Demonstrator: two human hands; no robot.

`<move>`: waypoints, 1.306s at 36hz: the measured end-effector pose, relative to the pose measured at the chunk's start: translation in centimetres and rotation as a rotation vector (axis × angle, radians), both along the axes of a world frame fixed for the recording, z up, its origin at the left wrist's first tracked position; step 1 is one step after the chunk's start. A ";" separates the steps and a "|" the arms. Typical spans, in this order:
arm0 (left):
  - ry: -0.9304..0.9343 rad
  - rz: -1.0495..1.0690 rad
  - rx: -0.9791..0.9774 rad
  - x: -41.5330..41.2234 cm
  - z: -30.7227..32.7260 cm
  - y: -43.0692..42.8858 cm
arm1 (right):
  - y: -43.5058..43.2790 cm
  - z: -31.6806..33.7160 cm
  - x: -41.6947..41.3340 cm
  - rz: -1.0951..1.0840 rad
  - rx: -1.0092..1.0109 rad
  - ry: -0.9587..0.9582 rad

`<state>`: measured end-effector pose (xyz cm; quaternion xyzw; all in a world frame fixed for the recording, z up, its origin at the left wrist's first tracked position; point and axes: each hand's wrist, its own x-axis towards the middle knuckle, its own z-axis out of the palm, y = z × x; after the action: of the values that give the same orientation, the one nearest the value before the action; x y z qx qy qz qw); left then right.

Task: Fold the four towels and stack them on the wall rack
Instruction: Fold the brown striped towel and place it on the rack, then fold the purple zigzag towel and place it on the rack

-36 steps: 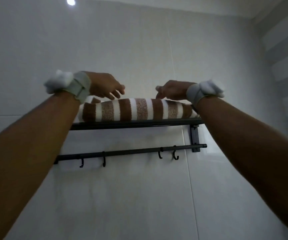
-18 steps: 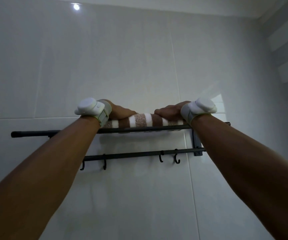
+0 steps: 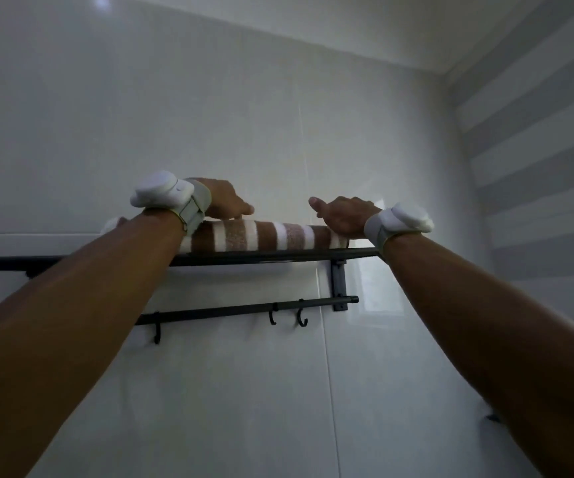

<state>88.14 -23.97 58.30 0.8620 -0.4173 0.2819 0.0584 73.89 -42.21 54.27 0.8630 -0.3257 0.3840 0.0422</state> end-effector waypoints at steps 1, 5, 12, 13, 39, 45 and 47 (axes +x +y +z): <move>0.019 -0.076 -0.026 -1.0 -0.1 -0.8 | 0.0 0.0 -1.0 -0.026 -0.020 0.009; -0.013 -0.283 -0.129 -4.2 0.1 -4.9 | 0.1 -0.7 -5.5 -0.154 -0.079 0.105; 0.007 -0.540 -0.161 -14.6 -2.1 -10.8 | 1.9 -2.8 -17.4 -0.413 -0.050 0.160; 0.018 -0.556 -0.178 -15.0 -2.5 -11.1 | 2.2 -2.9 -18.0 -0.416 -0.039 0.157; 0.306 -1.695 0.143 -72.4 -23.8 -6.0 | 28.7 -21.7 -64.4 -1.516 0.465 -0.003; 0.355 -1.962 0.260 -79.9 -29.4 3.8 | 38.5 -26.2 -67.7 -1.756 0.503 -0.071; 0.346 -2.058 0.338 -82.4 -31.7 8.5 | 42.5 -28.1 -68.2 -1.826 0.540 -0.090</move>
<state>5.71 -15.44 26.59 0.1183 -0.9668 -0.0918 0.2071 5.72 0.31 26.17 0.2402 -0.9528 0.1476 0.1124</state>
